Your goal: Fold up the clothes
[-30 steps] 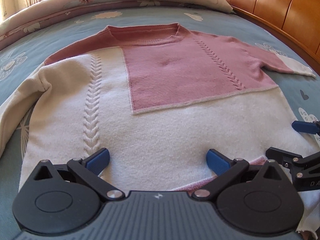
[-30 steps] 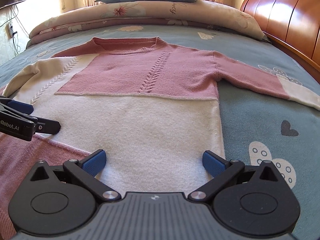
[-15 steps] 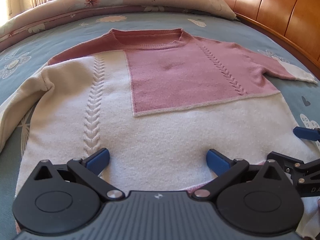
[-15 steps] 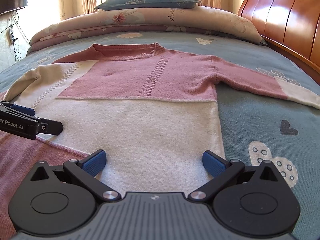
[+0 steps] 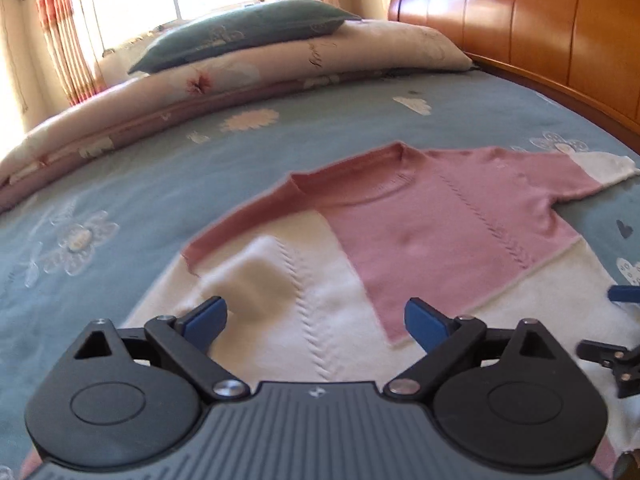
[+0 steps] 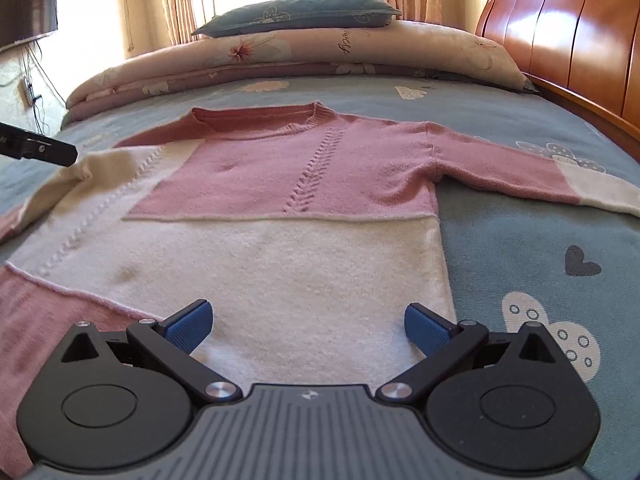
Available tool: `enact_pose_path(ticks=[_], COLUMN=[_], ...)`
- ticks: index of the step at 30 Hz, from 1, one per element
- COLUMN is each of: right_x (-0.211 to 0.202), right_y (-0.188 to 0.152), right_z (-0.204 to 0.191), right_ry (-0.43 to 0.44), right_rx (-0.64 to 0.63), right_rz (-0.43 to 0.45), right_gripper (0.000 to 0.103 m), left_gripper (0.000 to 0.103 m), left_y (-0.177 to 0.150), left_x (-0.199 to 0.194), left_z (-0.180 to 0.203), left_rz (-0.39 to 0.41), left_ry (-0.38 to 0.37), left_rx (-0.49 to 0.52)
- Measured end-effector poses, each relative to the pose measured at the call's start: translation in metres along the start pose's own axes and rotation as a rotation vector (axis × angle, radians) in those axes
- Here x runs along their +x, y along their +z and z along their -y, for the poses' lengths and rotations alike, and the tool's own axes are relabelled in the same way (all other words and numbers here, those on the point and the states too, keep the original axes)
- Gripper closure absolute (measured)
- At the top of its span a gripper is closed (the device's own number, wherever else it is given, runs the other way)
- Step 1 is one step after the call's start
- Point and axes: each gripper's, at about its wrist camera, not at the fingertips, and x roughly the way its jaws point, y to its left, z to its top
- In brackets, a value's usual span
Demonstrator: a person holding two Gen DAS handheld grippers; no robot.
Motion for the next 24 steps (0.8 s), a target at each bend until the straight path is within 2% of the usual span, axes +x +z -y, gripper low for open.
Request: enact_pose_path(ticks=[3,5,7,9,11,13,16,17,21,24], right_x=[-0.010,-0.004,0.006,0.022,0.033,0.038,0.042,0.043,0.040,0.046], right_y=[0.026,0.046,0.065,0.074,0.069,0.055,0.048,0.048,0.051,0.048], right_z=[-0.003,-0.010,-0.019,-0.029,-0.031,-0.026,-0.017,-0.014,-0.006,-0.011], right_ry=[0.084,0.143,0.203,0.235,0.258,0.269,0.250,0.239,0.282,0.249], right_rx=[0.018,0.001,-0.019,-0.040,-0.036,-0.039,-0.017,-0.006,0.048,0.016], right_rz=[0.040,0.063,0.080,0.093,0.089,0.056,0.034,0.031,0.062,0.039], right_gripper=[0.000,0.000,0.000,0.000,0.000,0.000,0.000,0.000,0.000,0.000], left_gripper=[0.027,0.048,0.056,0.058,0.060,0.060,0.060,0.060,0.060,0.062], left_y=[0.023,0.031,0.035,0.029,0.019,0.007,-0.005,-0.008,-0.013,-0.011], left_x=[0.010,0.029,0.051,0.076,0.097,0.114,0.136,0.141,0.152,0.153], left_z=[-0.044,-0.072,-0.098,-0.119,-0.133,-0.143,-0.152,-0.155,-0.160,-0.158], left_rz=[0.001,-0.028,-0.060,-0.095,-0.107,-0.119,-0.142,-0.144,-0.147,-0.161], left_ry=[0.078,0.106,0.123,0.103,0.059,0.024,0.024,0.012,-0.026,-0.037], left_rx=[-0.009,-0.052,-0.099,-0.151,-0.187,-0.194,-0.195,-0.199,-0.191,-0.188])
